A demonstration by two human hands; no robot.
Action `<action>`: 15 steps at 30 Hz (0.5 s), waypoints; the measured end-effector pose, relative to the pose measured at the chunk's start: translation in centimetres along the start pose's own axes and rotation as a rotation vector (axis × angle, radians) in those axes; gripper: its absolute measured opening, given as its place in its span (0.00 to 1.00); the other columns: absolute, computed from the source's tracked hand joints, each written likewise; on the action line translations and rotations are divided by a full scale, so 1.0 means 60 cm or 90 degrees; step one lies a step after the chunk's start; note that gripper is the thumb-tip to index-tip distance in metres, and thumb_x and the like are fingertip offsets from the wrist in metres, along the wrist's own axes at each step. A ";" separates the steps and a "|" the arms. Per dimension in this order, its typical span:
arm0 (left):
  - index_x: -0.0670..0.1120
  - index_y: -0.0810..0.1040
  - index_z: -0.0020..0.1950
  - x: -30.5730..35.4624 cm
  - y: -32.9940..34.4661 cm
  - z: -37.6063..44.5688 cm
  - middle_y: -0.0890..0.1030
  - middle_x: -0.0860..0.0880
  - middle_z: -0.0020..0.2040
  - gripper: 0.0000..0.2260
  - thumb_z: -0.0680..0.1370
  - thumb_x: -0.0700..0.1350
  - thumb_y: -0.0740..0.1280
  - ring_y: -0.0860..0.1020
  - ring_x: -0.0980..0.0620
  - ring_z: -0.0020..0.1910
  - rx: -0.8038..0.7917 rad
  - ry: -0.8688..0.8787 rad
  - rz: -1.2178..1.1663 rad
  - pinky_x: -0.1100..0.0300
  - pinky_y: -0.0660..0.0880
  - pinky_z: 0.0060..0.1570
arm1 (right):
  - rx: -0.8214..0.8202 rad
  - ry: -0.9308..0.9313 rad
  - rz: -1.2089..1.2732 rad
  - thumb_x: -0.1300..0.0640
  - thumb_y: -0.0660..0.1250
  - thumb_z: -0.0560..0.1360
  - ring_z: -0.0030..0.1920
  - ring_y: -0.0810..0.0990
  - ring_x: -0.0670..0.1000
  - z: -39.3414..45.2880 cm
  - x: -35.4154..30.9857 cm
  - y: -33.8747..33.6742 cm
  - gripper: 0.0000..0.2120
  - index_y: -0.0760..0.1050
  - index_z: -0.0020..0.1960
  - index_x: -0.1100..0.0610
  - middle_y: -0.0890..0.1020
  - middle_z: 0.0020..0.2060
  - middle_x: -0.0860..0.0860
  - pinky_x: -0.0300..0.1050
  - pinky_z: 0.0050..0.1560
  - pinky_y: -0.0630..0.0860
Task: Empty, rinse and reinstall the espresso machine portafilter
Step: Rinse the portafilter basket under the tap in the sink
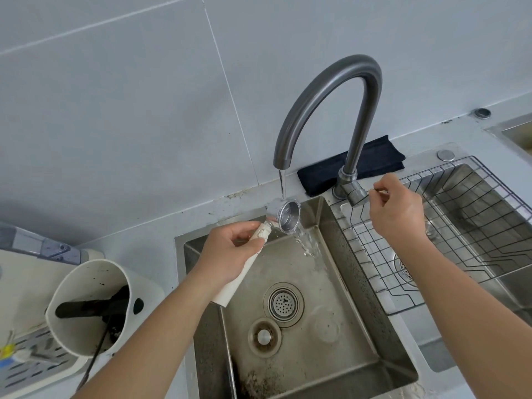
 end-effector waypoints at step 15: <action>0.50 0.81 0.61 0.019 -0.009 0.021 0.80 0.52 0.49 0.15 0.74 0.42 0.72 0.77 0.54 0.46 0.032 0.309 0.343 0.59 0.74 0.48 | 0.002 -0.005 -0.007 0.58 0.63 0.80 0.36 0.80 0.62 0.002 0.003 0.002 0.04 0.72 0.49 0.58 0.81 0.36 0.57 0.59 0.37 0.81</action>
Point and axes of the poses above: each hand's wrist, its own z-axis towards the middle knuckle, its own y-axis out of the palm, x = y × z, the point moved 1 cm from there along z, towards the middle knuckle
